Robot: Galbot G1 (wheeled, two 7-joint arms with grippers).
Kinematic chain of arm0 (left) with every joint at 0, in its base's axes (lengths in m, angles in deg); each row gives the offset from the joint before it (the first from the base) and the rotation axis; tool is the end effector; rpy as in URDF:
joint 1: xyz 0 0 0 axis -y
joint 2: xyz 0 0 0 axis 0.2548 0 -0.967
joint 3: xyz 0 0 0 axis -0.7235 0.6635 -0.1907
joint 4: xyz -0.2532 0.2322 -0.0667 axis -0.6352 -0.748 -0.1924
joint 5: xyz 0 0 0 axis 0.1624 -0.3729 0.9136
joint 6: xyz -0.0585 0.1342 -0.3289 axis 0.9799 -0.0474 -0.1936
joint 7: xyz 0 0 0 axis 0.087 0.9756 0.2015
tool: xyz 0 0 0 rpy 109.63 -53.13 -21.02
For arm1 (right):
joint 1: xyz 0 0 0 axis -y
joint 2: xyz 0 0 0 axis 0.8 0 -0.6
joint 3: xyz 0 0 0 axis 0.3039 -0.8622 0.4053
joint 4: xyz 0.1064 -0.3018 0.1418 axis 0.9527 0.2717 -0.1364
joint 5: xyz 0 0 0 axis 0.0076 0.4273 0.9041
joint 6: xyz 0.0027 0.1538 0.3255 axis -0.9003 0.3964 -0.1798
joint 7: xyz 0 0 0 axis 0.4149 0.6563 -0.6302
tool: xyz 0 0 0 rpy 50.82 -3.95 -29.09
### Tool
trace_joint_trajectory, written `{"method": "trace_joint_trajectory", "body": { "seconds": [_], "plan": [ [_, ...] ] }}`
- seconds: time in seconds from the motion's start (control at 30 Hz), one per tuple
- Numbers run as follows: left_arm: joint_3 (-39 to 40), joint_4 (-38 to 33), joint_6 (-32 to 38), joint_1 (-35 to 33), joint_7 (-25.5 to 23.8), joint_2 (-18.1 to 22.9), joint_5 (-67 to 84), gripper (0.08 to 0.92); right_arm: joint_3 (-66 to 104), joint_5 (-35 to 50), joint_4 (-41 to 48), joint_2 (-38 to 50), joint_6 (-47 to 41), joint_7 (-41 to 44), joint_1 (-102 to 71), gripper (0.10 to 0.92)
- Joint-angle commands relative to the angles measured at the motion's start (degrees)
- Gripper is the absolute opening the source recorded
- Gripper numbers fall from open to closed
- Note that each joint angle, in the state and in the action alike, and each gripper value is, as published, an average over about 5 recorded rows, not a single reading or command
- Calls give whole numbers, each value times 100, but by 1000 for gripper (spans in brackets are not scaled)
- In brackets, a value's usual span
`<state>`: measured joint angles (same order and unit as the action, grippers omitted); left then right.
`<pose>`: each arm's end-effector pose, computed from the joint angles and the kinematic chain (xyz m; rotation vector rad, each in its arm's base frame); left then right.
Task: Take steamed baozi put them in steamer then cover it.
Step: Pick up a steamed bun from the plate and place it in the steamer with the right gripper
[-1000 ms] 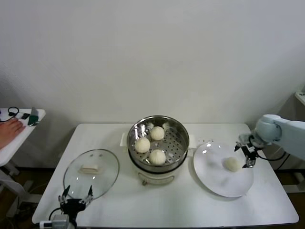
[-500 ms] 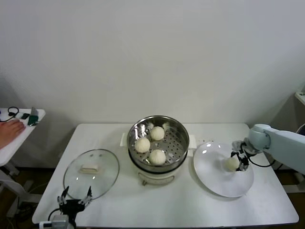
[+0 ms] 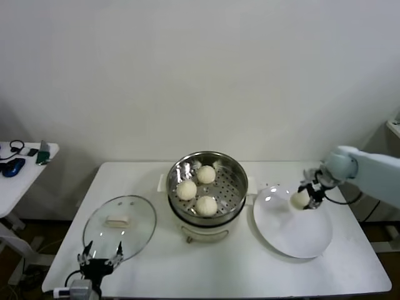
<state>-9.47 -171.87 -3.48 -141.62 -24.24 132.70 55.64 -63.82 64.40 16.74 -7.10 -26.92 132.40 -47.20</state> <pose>0.1413 0.0815 -0.3479 0.1734 -2.6916 -0.2555 0.5256 -0.1807 -0.1258 1.1896 -1.4098 1.3969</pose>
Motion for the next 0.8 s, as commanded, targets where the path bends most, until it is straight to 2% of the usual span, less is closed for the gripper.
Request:
{"method": "trace_joint_trajectory", "body": {
  "seconds": [0.03,0.17,0.3,0.53,0.8],
  "plan": [
    [16,-24,-21,16,-10,-47,0,823,-1386,1975,-1284,-626,-312,158,3405,662],
    [20,-49,-28,38,-16,-70,21,823,-917,2726,-1822,-1106,-723,-109,3561,662],
    [20,-79,-43,61,-21,-51,48,823,-525,2930,-2213,-1413,-1071,-501,3080,662],
    [-10,-102,-35,29,-23,-17,98,823,-516,2276,-2352,-1700,-1367,-935,1721,667],
    [-42,-95,-23,20,-17,7,113,823,-357,1356,-1663,-1836,-1410,-1053,694,670]
  ]
}}
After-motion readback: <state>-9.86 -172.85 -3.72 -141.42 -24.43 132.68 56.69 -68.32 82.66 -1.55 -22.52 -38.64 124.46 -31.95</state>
